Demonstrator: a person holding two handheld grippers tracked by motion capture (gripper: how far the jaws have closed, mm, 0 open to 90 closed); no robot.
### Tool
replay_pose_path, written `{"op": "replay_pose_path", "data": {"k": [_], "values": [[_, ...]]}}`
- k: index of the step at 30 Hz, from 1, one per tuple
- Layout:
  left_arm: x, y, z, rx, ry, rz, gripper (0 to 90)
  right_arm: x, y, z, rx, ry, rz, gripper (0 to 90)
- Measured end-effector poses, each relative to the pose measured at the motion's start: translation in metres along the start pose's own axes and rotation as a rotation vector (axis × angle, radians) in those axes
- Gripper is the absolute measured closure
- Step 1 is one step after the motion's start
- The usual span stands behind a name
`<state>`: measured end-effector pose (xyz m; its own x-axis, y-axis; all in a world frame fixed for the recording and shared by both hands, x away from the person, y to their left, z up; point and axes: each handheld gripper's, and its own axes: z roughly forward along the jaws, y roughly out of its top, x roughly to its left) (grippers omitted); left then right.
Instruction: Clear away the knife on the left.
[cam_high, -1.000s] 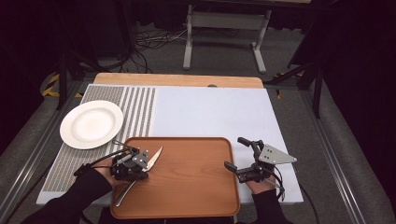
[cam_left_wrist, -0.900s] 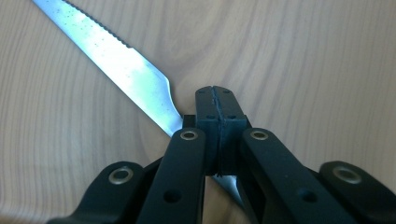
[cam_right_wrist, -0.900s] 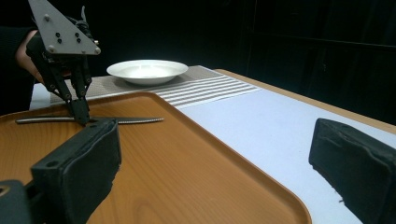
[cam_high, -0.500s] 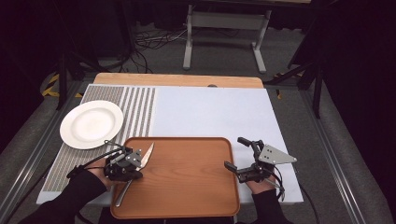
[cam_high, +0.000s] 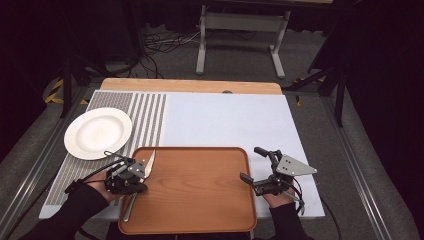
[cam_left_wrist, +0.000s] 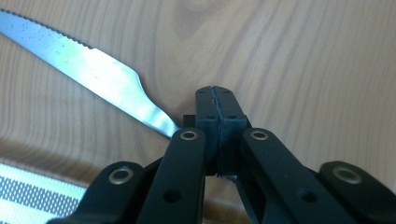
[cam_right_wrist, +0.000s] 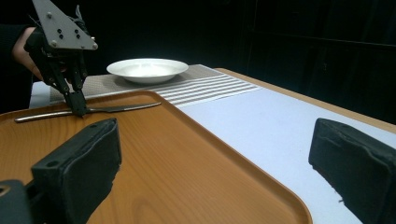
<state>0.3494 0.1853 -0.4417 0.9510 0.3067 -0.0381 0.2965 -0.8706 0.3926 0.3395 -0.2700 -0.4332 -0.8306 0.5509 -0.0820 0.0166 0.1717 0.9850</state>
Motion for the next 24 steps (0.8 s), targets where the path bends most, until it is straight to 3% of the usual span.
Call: {"op": "replay_pose_path", "data": {"k": [19, 24], "values": [[0.000, -0.015, -0.005, 0.002, -0.004, -0.058, 90.0, 0.000, 0.000, 0.002, 0.002, 0.004, 0.003, 2.9], [0.000, -0.014, -0.006, 0.010, -0.007, -0.057, 90.0, 0.000, -0.001, 0.003, 0.006, 0.003, 0.004, 2.9]]}}
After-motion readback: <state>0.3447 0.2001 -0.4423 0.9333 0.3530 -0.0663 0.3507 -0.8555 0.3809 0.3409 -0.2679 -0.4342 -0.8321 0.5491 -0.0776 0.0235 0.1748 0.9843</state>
